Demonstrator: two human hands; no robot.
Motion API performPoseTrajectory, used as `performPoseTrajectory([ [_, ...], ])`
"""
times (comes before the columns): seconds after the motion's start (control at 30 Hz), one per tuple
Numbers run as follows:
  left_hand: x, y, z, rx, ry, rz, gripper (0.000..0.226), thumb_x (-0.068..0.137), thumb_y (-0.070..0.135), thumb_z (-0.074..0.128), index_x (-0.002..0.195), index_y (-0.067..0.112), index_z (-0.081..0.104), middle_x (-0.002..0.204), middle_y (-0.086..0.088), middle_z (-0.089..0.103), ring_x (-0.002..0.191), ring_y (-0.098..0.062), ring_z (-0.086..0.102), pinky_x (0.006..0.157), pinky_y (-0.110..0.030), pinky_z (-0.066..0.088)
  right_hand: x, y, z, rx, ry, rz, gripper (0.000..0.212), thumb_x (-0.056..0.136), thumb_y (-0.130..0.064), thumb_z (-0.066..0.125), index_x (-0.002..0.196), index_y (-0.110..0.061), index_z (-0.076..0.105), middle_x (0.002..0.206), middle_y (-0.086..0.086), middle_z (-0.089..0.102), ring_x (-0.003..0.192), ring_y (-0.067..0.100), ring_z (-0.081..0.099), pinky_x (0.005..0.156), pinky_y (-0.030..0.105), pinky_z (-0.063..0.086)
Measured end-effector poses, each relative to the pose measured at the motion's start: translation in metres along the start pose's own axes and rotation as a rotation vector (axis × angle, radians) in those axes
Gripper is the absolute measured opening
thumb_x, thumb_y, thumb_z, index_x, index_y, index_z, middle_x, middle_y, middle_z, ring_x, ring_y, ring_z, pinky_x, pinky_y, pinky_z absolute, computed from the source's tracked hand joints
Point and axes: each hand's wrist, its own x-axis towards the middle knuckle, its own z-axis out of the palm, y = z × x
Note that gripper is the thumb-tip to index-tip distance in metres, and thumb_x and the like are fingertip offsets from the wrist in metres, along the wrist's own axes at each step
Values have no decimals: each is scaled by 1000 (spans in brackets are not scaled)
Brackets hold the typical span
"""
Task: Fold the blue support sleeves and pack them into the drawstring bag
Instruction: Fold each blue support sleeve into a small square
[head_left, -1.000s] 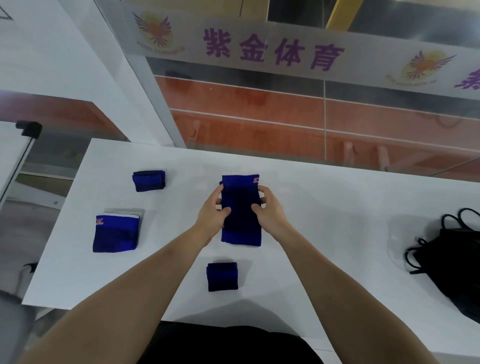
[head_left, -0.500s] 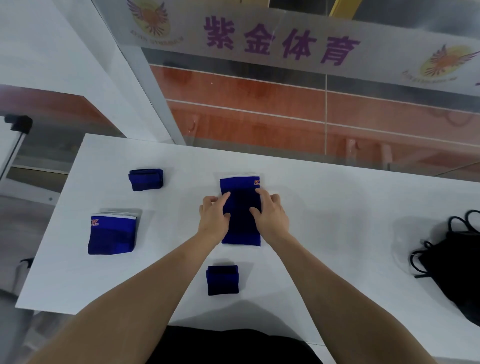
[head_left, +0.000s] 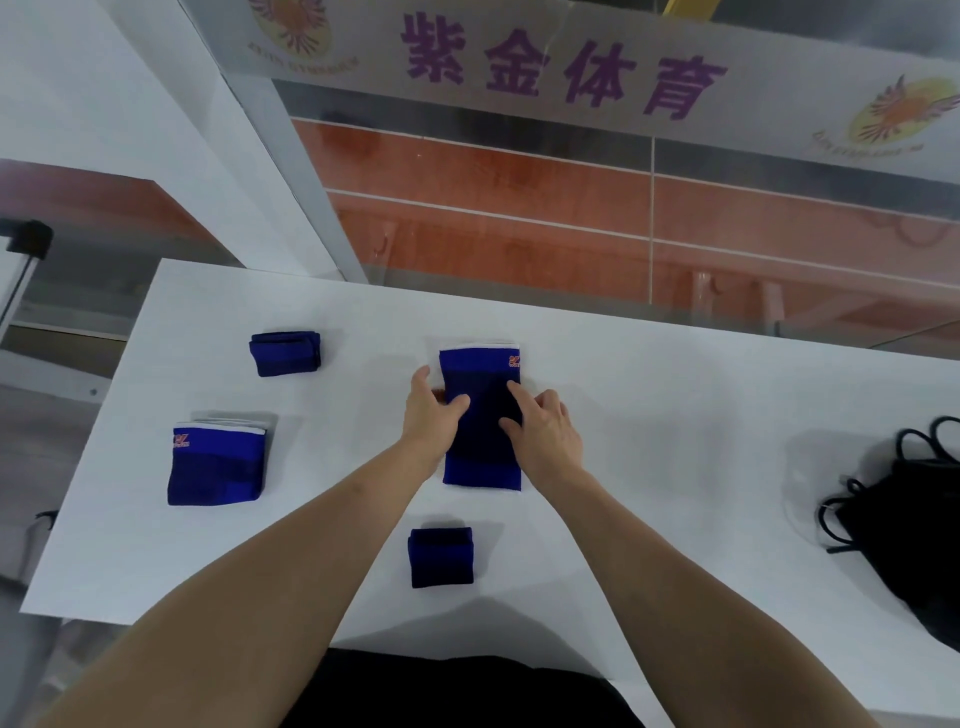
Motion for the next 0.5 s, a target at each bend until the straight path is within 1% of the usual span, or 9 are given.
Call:
performPoseTrajectory([
  [0.07,2,3,0,-79,-55,-75,58,101,26,58,152,20,30,126,0,59,110,-21,61,95,-40,52,0,1,-1,0,-5,-8,55,107,-41,50,157,-38,29,138,2,45,128,23,47,84,36,53],
  [0.13,0,5,3,-24,-92,-56,32,103,24,52,133,13,49,118,-5,62,99,-19,61,85,-36,52,0,3,-2,28,-24,-22,55,106,-38,53,157,-37,32,139,3,46,128,23,47,85,37,52],
  [0.17,-3,7,4,19,-104,-40,20,104,20,49,121,12,55,113,-7,63,91,-19,60,78,-33,50,0,4,-2,68,-30,-28,55,104,-35,56,156,-36,34,139,2,46,128,23,48,87,37,53],
  [0.2,-5,9,6,45,-116,-28,15,104,18,45,113,12,56,110,-8,64,88,-20,59,76,-33,50,0,5,-3,138,-30,-21,55,103,-32,58,154,-34,37,138,2,47,126,23,50,91,39,54],
  [0.23,-8,11,8,57,-130,-23,16,105,17,42,111,13,56,110,-8,65,90,-22,60,79,-36,52,0,5,-4,253,-15,4,55,102,-30,61,152,-33,40,137,1,49,124,22,53,95,41,55],
  [0.3,-16,18,10,65,-154,-10,20,106,18,37,116,18,54,114,-4,64,101,-24,61,92,-42,53,1,2,-10,555,25,96,54,101,-26,62,151,-29,43,137,-2,52,120,20,57,100,41,54],
  [0.4,-27,26,10,32,-205,54,24,106,19,35,124,23,51,119,0,62,110,-22,60,99,-46,51,-3,-3,-27,954,12,172,49,104,-25,57,151,-24,43,132,-3,62,116,16,62,90,31,52],
  [0.43,-31,28,9,9,-227,84,24,106,20,35,125,25,50,121,1,62,111,-21,60,100,-47,50,-3,-4,-34,1022,23,159,40,105,-25,54,145,-23,50,125,-3,67,110,15,65,86,29,52],
  [0.5,-36,34,7,-48,-250,142,23,106,23,37,127,27,48,124,3,62,113,-20,60,100,-47,51,-5,-10,-50,1028,79,98,23,106,-19,48,124,-20,62,109,-3,72,95,12,66,78,28,50],
])
